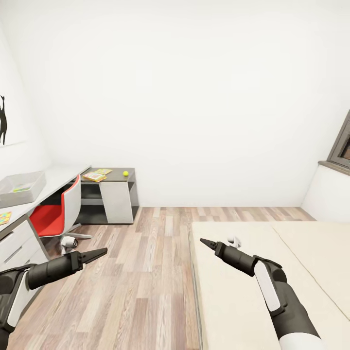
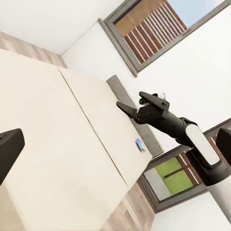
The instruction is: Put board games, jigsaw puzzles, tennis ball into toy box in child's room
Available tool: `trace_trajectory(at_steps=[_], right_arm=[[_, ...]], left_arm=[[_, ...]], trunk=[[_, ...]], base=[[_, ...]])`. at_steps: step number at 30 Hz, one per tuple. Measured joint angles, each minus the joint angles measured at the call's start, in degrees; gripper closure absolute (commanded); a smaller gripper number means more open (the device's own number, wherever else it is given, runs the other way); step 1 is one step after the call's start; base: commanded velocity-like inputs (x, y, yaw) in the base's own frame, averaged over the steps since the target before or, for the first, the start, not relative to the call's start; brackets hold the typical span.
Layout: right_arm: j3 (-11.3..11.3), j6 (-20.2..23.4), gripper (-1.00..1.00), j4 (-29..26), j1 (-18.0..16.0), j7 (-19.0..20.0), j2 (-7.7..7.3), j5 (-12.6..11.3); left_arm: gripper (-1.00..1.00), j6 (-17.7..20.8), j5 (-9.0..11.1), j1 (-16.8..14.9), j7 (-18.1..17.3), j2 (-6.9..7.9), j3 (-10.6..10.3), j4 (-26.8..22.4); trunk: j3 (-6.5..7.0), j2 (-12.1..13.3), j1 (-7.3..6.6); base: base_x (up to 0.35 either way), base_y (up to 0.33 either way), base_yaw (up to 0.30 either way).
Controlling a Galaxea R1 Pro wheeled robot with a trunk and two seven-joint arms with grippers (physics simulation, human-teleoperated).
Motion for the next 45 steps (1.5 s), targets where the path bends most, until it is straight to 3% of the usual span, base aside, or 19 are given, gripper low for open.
trace_trajectory(at_steps=[20,45], right_arm=[[0.03,0.02,-1.0,-0.09,0.0,-0.02,0.0,0.01],[0.01,0.0,-1.0,-0.1,0.0,-0.01,0.0,0.02]], left_arm=[[-1.0,0.0,0.01,-0.01,0.0,0.09,0.2,0.01],[-1.0,0.0,0.03,0.0,0.0,0.09,0.2,0.02]], trunk=[[0.0,-0.01,0.0],[0.0,0.0,0.0]], base=[[0.0,-0.116,0.0],[0.0,-0.262,0.0]])
